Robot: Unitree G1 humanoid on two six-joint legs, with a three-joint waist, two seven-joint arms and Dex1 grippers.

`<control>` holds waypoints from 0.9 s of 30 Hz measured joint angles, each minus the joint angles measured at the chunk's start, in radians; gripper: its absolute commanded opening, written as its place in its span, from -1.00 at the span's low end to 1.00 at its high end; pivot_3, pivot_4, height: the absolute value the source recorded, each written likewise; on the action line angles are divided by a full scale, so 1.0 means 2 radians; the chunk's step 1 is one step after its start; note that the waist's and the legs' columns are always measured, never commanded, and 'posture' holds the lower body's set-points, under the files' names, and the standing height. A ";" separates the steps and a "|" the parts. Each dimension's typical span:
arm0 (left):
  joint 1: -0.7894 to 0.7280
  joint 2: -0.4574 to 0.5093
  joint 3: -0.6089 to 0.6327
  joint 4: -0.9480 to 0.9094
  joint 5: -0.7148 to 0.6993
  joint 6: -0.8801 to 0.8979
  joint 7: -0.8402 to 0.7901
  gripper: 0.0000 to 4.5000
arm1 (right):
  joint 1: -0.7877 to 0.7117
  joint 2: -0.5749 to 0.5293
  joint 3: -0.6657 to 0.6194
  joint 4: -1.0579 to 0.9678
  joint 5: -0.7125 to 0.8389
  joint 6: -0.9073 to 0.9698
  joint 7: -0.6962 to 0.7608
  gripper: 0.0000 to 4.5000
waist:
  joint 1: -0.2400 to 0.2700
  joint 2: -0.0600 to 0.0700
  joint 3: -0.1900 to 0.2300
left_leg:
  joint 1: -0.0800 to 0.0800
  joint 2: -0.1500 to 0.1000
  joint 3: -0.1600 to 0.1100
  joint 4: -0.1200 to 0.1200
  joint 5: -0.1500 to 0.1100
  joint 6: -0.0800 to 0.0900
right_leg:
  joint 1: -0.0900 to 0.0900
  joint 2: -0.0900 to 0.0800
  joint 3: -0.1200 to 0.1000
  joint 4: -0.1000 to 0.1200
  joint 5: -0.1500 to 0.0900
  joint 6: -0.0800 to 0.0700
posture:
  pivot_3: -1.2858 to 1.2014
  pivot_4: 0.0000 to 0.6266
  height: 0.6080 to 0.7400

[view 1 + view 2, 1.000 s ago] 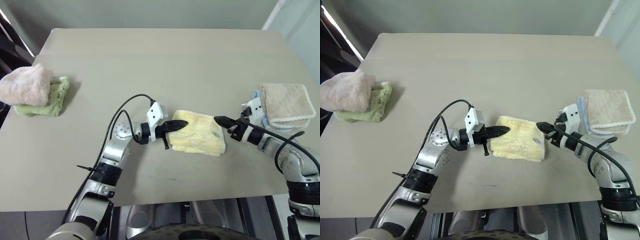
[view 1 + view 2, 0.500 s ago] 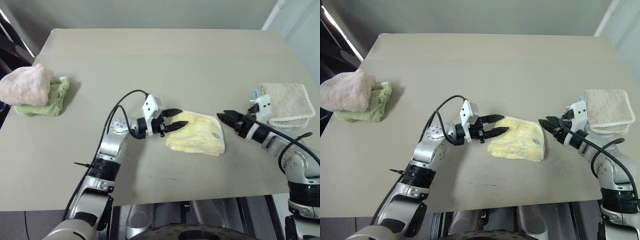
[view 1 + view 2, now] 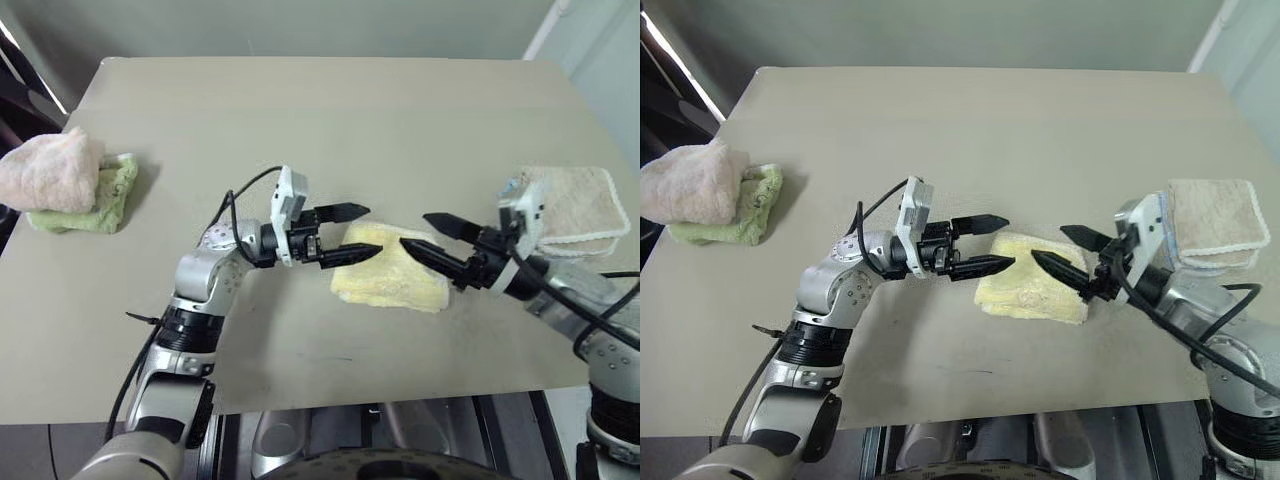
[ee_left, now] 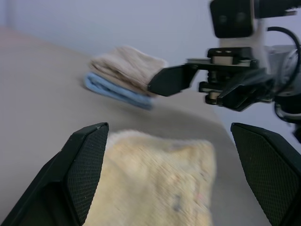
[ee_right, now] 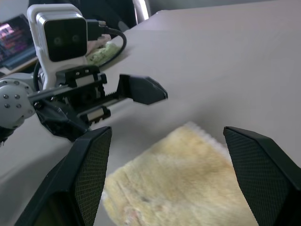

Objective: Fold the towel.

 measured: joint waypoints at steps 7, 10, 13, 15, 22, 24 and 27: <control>0.011 -0.018 -0.016 -0.006 -0.001 0.002 -0.003 -0.23 | 0.005 0.060 0.042 0.042 -0.065 -0.051 -0.033 -0.56 | 0.000 0.000 0.000 | 0.000 0.000 0.000 0.001 0.001 0.001 | 0.000 0.000 0.000 0.000 0.001 0.002 | 0.03 -0.52 0.44; 0.021 -0.016 -0.037 0.006 0.022 -0.025 -0.016 -0.71 | 0.009 0.079 0.053 0.068 -0.096 -0.078 -0.041 -1.00 | 0.000 0.000 0.000 | 0.000 0.000 0.000 0.000 0.001 0.001 | 0.000 0.000 0.000 0.000 0.001 0.001 | 0.03 -0.52 0.44; 0.041 -0.015 -0.070 0.039 0.070 -0.087 -0.032 -0.99 | 0.028 0.102 0.066 0.097 -0.129 -0.107 -0.048 -1.00 | 0.000 0.000 0.000 | 0.000 0.000 -0.001 0.000 0.001 0.000 | -0.001 0.000 0.000 0.000 0.001 0.000 | 0.03 -0.52 0.44; 0.048 -0.027 -0.081 0.080 0.107 -0.145 -0.024 -0.99 | 0.039 0.117 0.075 0.116 -0.148 -0.127 -0.052 -1.00 | 0.000 0.000 0.000 | 0.000 0.000 -0.001 0.000 0.001 0.000 | -0.001 0.000 0.000 0.000 0.001 0.000 | 0.03 -0.52 0.44; 0.054 -0.047 -0.082 0.120 0.147 -0.224 0.009 -0.99 | 0.050 0.144 0.112 0.183 -0.225 -0.213 -0.053 -1.00 | -0.001 0.000 -0.001 | 0.005 0.000 -0.001 0.000 0.001 0.000 | 0.002 0.000 0.000 0.000 0.001 0.001 | 0.03 -0.52 0.44; 0.056 -0.043 -0.082 0.094 0.146 -0.206 0.015 -0.99 | 0.048 0.145 0.118 0.193 -0.239 -0.230 -0.053 -1.00 | -0.002 0.000 -0.001 | 0.007 0.000 -0.001 0.000 0.001 0.000 | 0.005 0.000 0.000 -0.001 0.001 0.001 | 0.03 -0.52 0.44; 0.070 -0.033 -0.082 0.020 0.112 -0.136 0.020 -0.92 | 0.044 0.143 0.115 0.194 -0.240 -0.232 -0.051 -1.00 | -0.004 0.000 -0.001 | 0.007 0.000 -0.002 0.000 0.000 0.000 | 0.006 0.000 0.000 -0.002 0.001 0.001 | 0.03 -0.52 0.44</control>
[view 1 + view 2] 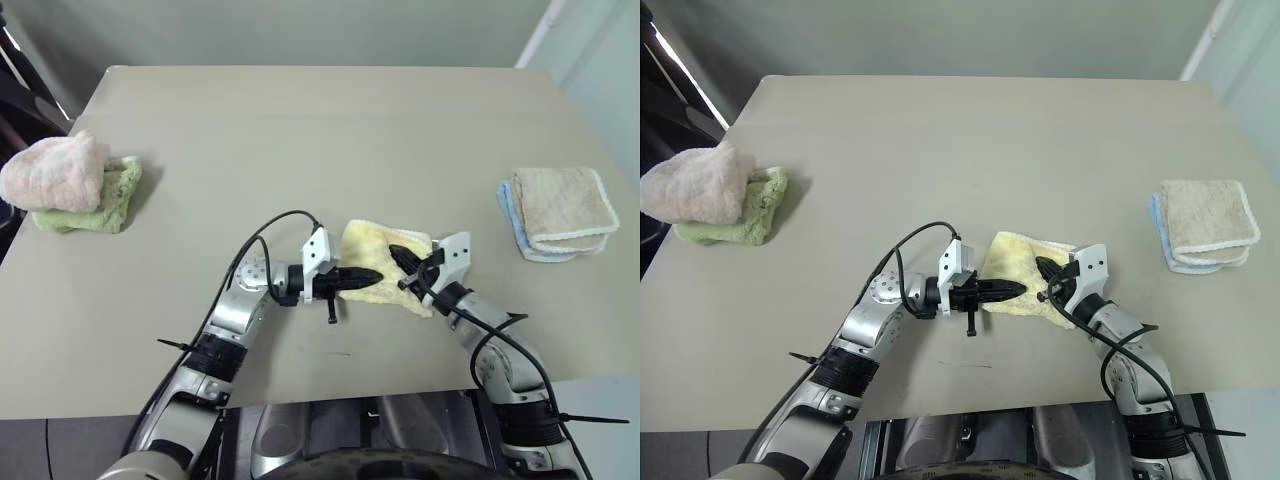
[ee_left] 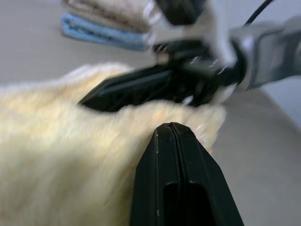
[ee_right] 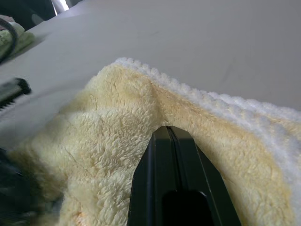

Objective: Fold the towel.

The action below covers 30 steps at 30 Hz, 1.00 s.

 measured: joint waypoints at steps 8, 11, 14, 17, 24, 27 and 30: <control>-0.010 0.057 0.045 -0.120 -0.143 0.216 0.007 0.21 | 0.003 -0.071 -0.063 -0.065 0.107 0.104 0.050 -0.16 | 0.002 0.000 0.000 | -0.008 0.000 0.001 0.000 0.000 -0.001 | -0.005 0.000 0.000 -0.001 0.001 -0.003 | 0.03 -0.52 0.44; -0.068 0.076 0.068 -0.032 -0.142 0.217 -0.014 0.68 | -0.019 -0.103 -0.106 -0.104 0.199 0.170 0.055 0.27 | 0.004 0.000 0.000 | -0.008 0.000 0.001 0.000 0.000 -0.002 | -0.006 0.000 0.001 0.001 0.002 -0.005 | 0.03 -0.52 0.44; -0.088 0.088 0.072 0.015 -0.127 0.198 -0.037 1.00 | -0.042 -0.137 -0.146 -0.111 0.266 0.215 0.057 0.76 | 0.004 0.000 0.000 | -0.008 0.000 0.001 -0.001 0.000 -0.002 | -0.006 0.000 0.001 0.001 0.001 -0.005 | 0.03 -0.52 0.44; -0.083 0.088 0.064 0.029 -0.116 0.193 -0.056 1.00 | -0.059 -0.182 -0.166 -0.094 0.324 0.271 0.064 0.98 | 0.004 0.000 0.000 | -0.009 0.000 0.001 -0.001 0.000 -0.002 | -0.007 0.000 0.001 0.001 0.000 -0.005 | 0.03 -0.52 0.44; -0.048 0.078 0.061 0.014 -0.072 0.108 -0.049 1.00 | -0.091 -0.252 -0.175 0.024 0.363 0.369 0.087 0.98 | 0.005 0.000 0.000 | -0.009 0.000 0.001 -0.001 -0.001 -0.002 | -0.007 0.000 0.001 0.002 -0.003 -0.004 | 0.03 -0.52 0.44; -0.042 0.049 0.083 0.028 -0.054 0.043 -0.018 1.00 | -0.101 -0.260 -0.169 0.060 0.363 0.402 0.101 0.98 | 0.006 0.000 0.000 | -0.009 0.000 0.002 -0.001 -0.001 -0.001 | -0.007 0.000 0.001 0.002 -0.005 -0.001 | 0.03 -0.52 0.44; -0.044 0.046 0.106 0.029 -0.065 0.028 -0.015 1.00 | -0.105 -0.268 -0.157 0.090 0.362 0.424 0.126 0.98 | 0.005 0.001 0.000 | -0.009 0.000 0.002 -0.001 -0.001 -0.001 | -0.008 0.000 0.001 0.002 -0.005 -0.001 | 0.03 -0.52 0.44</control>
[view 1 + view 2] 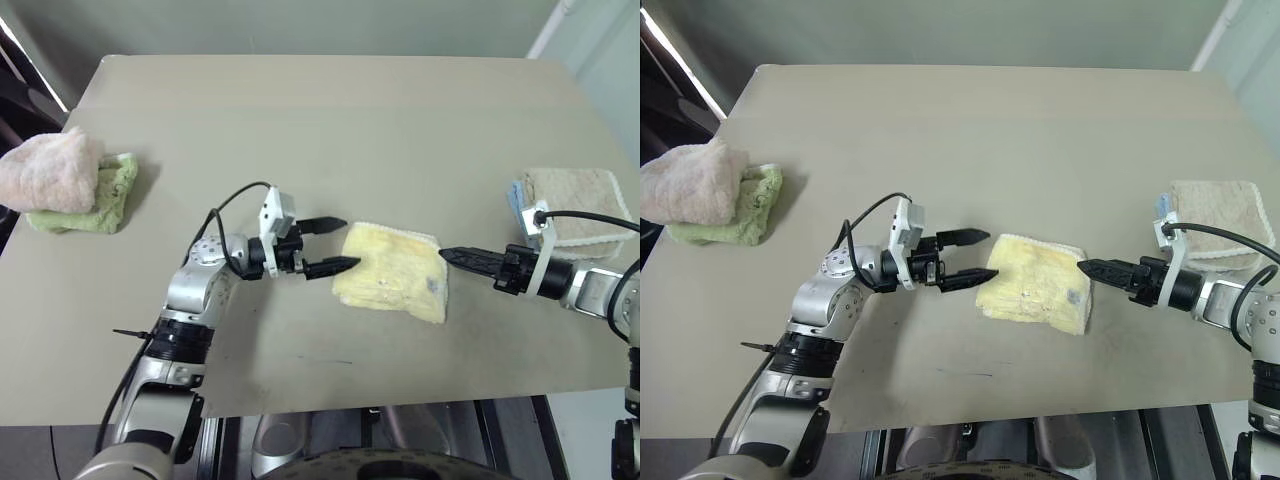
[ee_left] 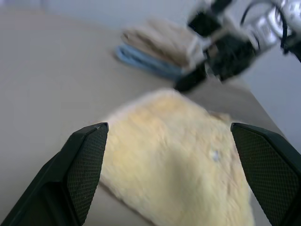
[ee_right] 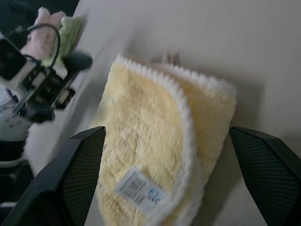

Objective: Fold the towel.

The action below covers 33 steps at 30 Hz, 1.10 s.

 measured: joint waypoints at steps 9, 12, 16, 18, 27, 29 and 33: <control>0.021 0.040 0.025 -0.017 -0.013 -0.012 -0.031 1.00 | 0.000 -0.007 0.050 0.014 -0.024 0.025 0.065 0.98 | -0.002 0.000 0.000 | 0.000 0.000 0.000 0.000 0.000 0.001 | 0.000 0.000 0.000 0.000 0.003 -0.004 | 0.03 -0.52 0.44; 0.022 0.043 0.027 -0.020 -0.015 -0.013 -0.032 1.00 | -0.007 0.009 0.059 0.007 -0.024 0.030 0.067 0.98 | -0.003 0.000 0.000 | 0.000 0.000 0.000 0.000 0.000 0.001 | 0.000 0.000 0.000 0.000 0.004 -0.004 | 0.03 -0.52 0.44; 0.024 0.042 0.026 -0.021 -0.013 -0.019 -0.030 1.00 | -0.025 0.039 0.076 0.006 -0.033 0.030 0.067 0.98 | -0.005 0.000 0.000 | 0.001 0.000 0.000 0.000 0.000 0.001 | 0.000 0.000 0.000 0.000 0.005 -0.005 | 0.03 -0.52 0.44; 0.026 0.042 0.026 -0.023 -0.013 -0.020 -0.029 1.00 | -0.031 0.044 0.077 0.010 -0.036 0.030 0.067 0.98 | -0.005 0.000 0.000 | 0.001 0.000 0.000 0.000 0.000 0.001 | 0.000 0.000 0.000 0.000 0.005 -0.005 | 0.03 -0.52 0.44; 0.030 0.040 0.023 -0.024 -0.012 -0.020 -0.028 1.00 | -0.040 0.057 0.077 0.017 -0.046 0.032 0.067 0.98 | -0.005 0.000 0.000 | 0.001 0.000 0.000 0.000 0.000 0.001 | 0.000 0.000 0.000 0.000 0.005 -0.005 | 0.03 -0.52 0.44; 0.030 0.040 0.023 -0.024 -0.012 -0.020 -0.028 1.00 | -0.040 0.057 0.077 0.017 -0.047 0.032 0.067 0.98 | -0.005 0.000 0.000 | 0.001 0.000 0.000 0.000 0.000 0.001 | 0.000 0.000 0.000 0.000 0.005 -0.005 | 0.03 -0.52 0.44; 0.030 0.040 0.023 -0.024 -0.012 -0.020 -0.028 1.00 | -0.041 0.058 0.077 0.017 -0.048 0.033 0.068 0.98 | -0.005 0.000 0.000 | 0.001 0.000 0.000 0.000 0.000 0.001 | 0.000 0.000 0.000 0.000 0.005 -0.006 | 0.03 -0.52 0.44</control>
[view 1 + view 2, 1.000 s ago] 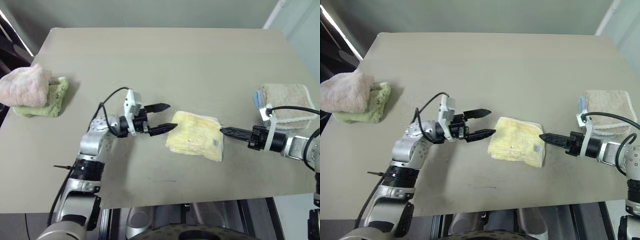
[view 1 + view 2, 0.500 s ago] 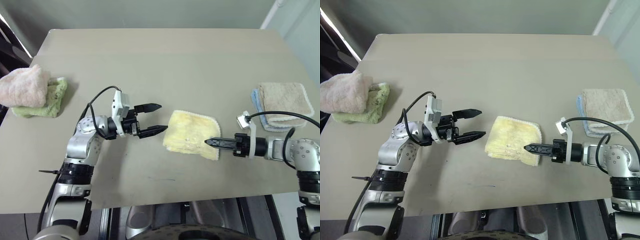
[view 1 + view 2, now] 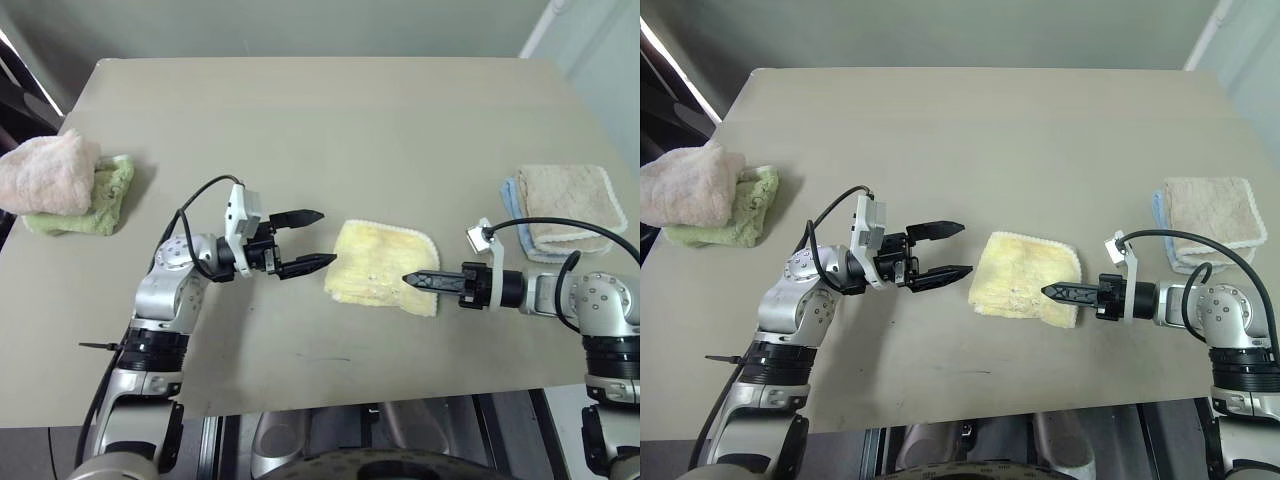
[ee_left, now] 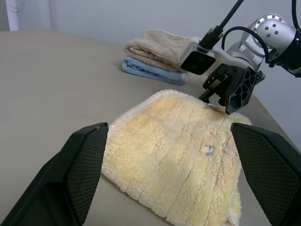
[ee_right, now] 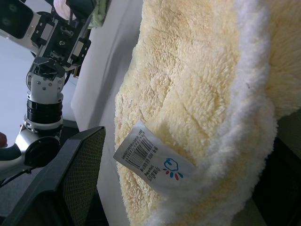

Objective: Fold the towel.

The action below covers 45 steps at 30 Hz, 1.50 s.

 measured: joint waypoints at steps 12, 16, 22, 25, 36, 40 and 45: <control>-0.001 -0.011 -0.010 0.005 0.015 -0.024 -0.001 1.00 | -0.015 0.037 -0.020 0.033 0.000 0.009 -0.015 0.43 | 0.000 0.000 0.000 | 0.000 0.000 0.000 0.000 0.000 0.000 | 0.000 0.000 0.000 0.000 0.000 0.000 | 0.03 -0.52 0.44; -0.001 -0.013 -0.018 0.013 0.022 -0.028 -0.003 1.00 | -0.016 0.052 -0.036 0.041 0.000 0.019 -0.032 0.29 | 0.000 0.000 0.000 | 0.000 0.000 0.000 0.000 0.000 0.000 | -0.001 0.000 0.000 0.001 0.000 0.000 | 0.03 -0.52 0.44; -0.002 -0.011 -0.018 0.019 0.025 -0.028 -0.003 1.00 | -0.016 0.058 -0.042 0.039 0.001 0.031 -0.037 -0.40 | 0.000 0.000 0.000 | 0.000 0.000 0.000 0.000 0.000 0.000 | 0.000 0.000 0.000 0.001 0.000 0.000 | 0.03 -0.52 0.44; -0.003 -0.011 -0.018 0.022 0.025 -0.028 -0.003 1.00 | -0.016 0.058 -0.043 0.039 0.001 0.033 -0.036 -0.86 | 0.000 0.000 0.000 | 0.000 0.000 0.000 0.000 0.000 0.000 | 0.000 0.000 0.000 0.001 0.000 0.000 | 0.03 -0.52 0.44; -0.005 -0.011 -0.021 0.024 0.035 -0.031 -0.004 1.00 | -0.016 0.060 -0.062 0.015 0.028 0.061 -0.038 -0.99 | 0.000 0.000 0.000 | 0.000 0.000 0.000 0.000 0.000 0.000 | -0.001 0.000 0.000 0.001 0.000 0.000 | 0.03 -0.52 0.44; -0.010 -0.012 -0.023 0.028 0.036 -0.036 -0.005 1.00 | -0.026 0.067 -0.085 -0.012 0.058 0.075 -0.052 -0.99 | 0.000 0.000 0.000 | 0.000 0.000 0.000 0.000 0.000 0.000 | 0.000 0.000 0.000 0.001 0.000 0.000 | 0.03 -0.52 0.44; -0.036 -0.022 -0.018 0.054 0.026 -0.021 0.001 1.00 | -0.036 0.086 -0.149 -0.045 0.129 0.076 -0.138 -0.99 | 0.002 0.000 0.000 | 0.000 0.000 0.000 0.000 0.000 0.000 | 0.000 0.000 0.000 0.001 0.000 0.000 | 0.03 -0.52 0.44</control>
